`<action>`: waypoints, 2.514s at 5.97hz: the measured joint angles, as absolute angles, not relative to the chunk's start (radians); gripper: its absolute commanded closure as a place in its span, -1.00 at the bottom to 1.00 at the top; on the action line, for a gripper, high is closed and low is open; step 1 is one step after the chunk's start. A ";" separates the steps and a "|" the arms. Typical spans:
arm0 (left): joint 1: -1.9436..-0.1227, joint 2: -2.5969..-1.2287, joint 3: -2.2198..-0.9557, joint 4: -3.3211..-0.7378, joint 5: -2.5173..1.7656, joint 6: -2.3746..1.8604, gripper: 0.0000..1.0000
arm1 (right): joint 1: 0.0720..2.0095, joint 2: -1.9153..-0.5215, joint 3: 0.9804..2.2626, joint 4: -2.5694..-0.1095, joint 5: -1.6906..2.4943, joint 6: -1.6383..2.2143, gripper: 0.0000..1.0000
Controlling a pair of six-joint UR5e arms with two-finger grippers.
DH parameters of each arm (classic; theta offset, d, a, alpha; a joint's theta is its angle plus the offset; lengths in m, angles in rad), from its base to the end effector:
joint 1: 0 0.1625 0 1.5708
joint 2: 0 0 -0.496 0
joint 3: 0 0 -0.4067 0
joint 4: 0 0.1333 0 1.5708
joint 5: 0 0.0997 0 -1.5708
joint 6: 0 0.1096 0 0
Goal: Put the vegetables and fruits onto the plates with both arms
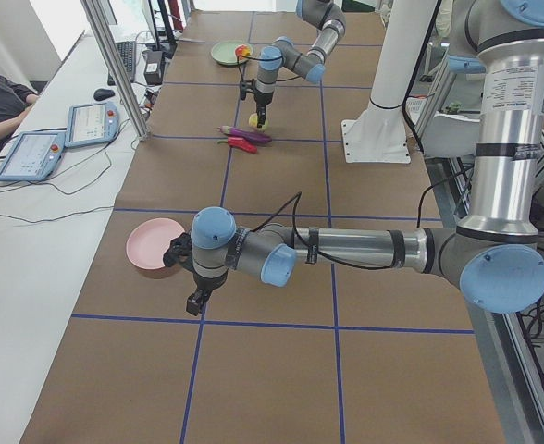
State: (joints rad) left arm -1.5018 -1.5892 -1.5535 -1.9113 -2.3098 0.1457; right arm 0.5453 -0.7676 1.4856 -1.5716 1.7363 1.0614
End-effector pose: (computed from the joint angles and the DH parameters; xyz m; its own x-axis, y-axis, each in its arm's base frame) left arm -0.0223 -0.5397 0.7009 0.7047 0.4096 -0.5793 -0.1691 0.8899 0.4236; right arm -0.6322 -0.5183 0.2553 0.7669 -0.0974 0.6344 -0.0516 0.9759 0.2121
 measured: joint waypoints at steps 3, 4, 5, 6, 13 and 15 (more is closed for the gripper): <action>-1.502 -1.588 -1.554 -1.911 -2.310 0.148 -1.00 | 0.875 -0.855 1.481 -1.564 1.969 0.703 1.00; -1.502 -1.585 -1.553 -1.912 -2.310 0.148 -1.00 | 1.007 -0.911 1.454 -1.550 2.080 0.526 1.00; -1.502 -1.584 -1.553 -1.912 -2.310 0.149 -1.00 | 1.122 -0.982 1.402 -1.492 2.192 0.364 1.00; -1.502 -1.584 -1.553 -1.912 -2.310 0.149 -1.00 | 1.215 -1.039 1.310 -1.399 2.264 0.214 1.00; -1.500 -1.583 -1.553 -1.911 -2.335 0.150 -1.00 | 1.362 -1.184 1.172 -1.214 2.327 0.092 -1.00; -1.500 -1.586 -1.556 -1.910 -2.345 0.143 -1.00 | 1.480 -1.342 1.401 -1.349 2.336 0.089 -1.00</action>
